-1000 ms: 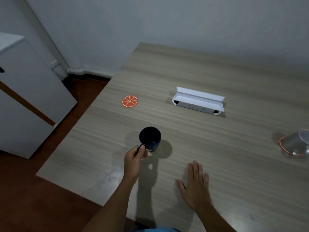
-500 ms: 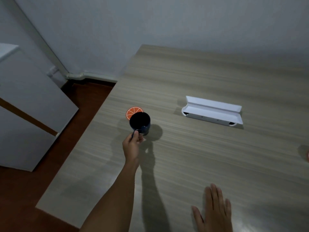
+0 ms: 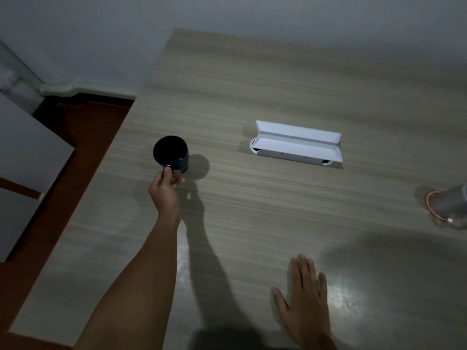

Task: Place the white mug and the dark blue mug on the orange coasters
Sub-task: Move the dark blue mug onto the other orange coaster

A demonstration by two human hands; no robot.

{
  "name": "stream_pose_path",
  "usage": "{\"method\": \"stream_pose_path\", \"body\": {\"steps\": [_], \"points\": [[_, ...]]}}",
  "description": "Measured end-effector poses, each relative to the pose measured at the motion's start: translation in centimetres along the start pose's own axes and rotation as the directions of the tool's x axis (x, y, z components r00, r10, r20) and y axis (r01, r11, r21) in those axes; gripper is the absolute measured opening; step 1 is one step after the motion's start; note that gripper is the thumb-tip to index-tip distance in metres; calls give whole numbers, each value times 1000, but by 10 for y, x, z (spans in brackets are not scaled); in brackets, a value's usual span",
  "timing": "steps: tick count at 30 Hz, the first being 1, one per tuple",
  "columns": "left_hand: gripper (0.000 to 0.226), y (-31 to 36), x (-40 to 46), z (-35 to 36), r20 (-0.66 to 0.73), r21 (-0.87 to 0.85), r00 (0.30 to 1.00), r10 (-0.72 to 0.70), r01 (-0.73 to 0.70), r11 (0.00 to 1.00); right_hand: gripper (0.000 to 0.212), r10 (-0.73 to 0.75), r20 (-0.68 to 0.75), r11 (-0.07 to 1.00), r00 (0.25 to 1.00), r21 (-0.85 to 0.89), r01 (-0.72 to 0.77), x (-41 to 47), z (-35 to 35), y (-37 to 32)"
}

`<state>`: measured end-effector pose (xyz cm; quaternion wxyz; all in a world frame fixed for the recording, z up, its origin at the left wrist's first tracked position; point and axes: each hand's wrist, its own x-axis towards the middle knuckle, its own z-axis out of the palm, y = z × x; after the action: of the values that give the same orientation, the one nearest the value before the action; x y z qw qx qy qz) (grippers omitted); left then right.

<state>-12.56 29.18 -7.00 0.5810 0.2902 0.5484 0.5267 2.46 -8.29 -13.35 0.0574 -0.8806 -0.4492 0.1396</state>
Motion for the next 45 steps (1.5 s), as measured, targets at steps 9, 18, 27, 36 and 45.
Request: {"method": "stream_pose_path", "body": {"steps": [9,18,27,36,45], "points": [[28,9,-4,0,7,18,1000,-5,5,1000,88,3,15,1000,1000,0,-3,-2,-3,-1],[27,12,-2,0,-25,5,999,-40,41,999,88,23,60,999,998,-26,-22,-2,-8,-4],[30,10,14,12,5,-11,997,-71,71,997,88,29,71,999,997,-24,-28,-2,-9,-4],[26,0,33,23,16,22,997,-70,70,997,89,24,69,1000,997,-11,-23,-1,-9,-3],[29,-1,39,24,-12,-10,997,-76,75,997,91,24,98,1000,995,-11,-23,1,-7,-1]]}}
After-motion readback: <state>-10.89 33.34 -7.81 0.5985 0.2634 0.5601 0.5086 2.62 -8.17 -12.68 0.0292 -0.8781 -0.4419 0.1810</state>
